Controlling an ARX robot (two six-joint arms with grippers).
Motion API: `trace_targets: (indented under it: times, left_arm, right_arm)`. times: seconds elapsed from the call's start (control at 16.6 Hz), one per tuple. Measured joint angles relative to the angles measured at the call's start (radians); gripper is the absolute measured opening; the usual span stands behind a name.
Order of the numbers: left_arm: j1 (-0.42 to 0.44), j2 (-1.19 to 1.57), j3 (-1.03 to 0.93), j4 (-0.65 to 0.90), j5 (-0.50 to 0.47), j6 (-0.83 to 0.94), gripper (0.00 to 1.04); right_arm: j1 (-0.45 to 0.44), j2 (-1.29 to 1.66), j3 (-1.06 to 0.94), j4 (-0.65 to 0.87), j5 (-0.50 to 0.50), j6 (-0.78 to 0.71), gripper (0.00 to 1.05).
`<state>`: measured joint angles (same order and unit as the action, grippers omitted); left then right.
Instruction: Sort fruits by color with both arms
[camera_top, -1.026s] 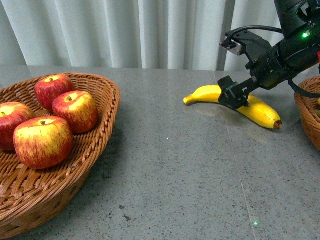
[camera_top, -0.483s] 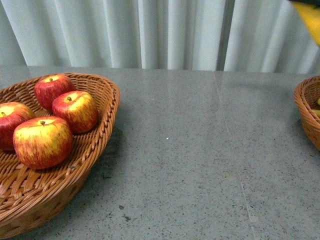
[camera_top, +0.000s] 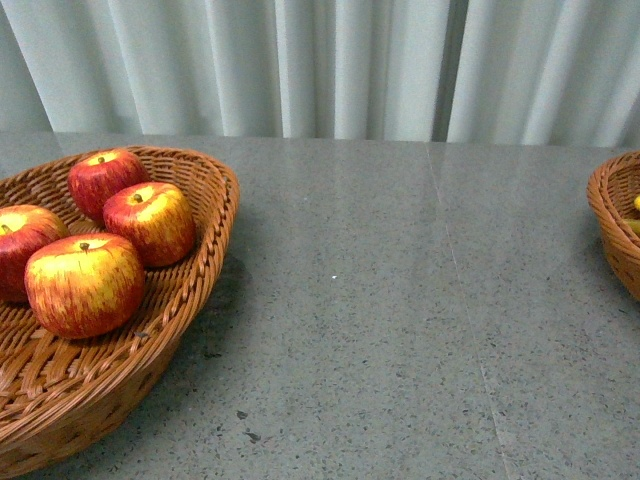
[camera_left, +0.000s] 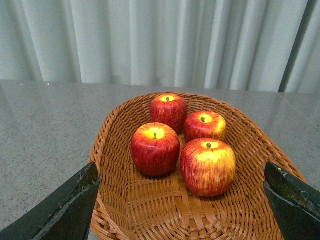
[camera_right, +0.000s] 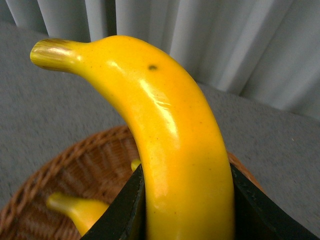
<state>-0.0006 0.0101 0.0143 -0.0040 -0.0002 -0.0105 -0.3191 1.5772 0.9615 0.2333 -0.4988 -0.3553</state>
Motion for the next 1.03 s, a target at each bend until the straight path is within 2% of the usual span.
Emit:
trace_targets:
  times: [0.3,0.42,0.54,0.6,0.84,0.9,1.03]
  left_arm:
    - [0.000,0.000,0.000,0.000,0.000,0.000,0.98]
    - [0.000,0.000,0.000,0.000,0.000,0.000,0.98]
    - [0.000,0.000,0.000,0.000,0.000,0.000,0.98]
    - [0.000,0.000,0.000,0.000,0.000,0.000,0.98]
    - [0.000,0.000,0.000,0.000,0.000,0.000,0.98]
    - [0.000,0.000,0.000,0.000,0.000,0.000,0.98]
    - [0.000,0.000,0.000,0.000,0.000,0.000,0.98]
  right_arm:
    - [-0.063,-0.058,-0.056,-0.137,-0.018,-0.240,0.37]
    - [-0.068,-0.059,-0.056,-0.189,-0.012,-0.272,0.60]
    - [-0.059,-0.097,-0.056,-0.192,-0.022,-0.270,0.89]
    - [-0.052,-0.118,-0.055,-0.192,-0.029,-0.264,0.98]
    - [-0.026,-0.261,-0.052,-0.088,-0.159,-0.059,0.98]
    - [-0.010,-0.316,-0.060,-0.018,-0.171,0.036,0.98]
    - [0.047,-0.427,-0.112,-0.027,-0.122,0.138,0.98]
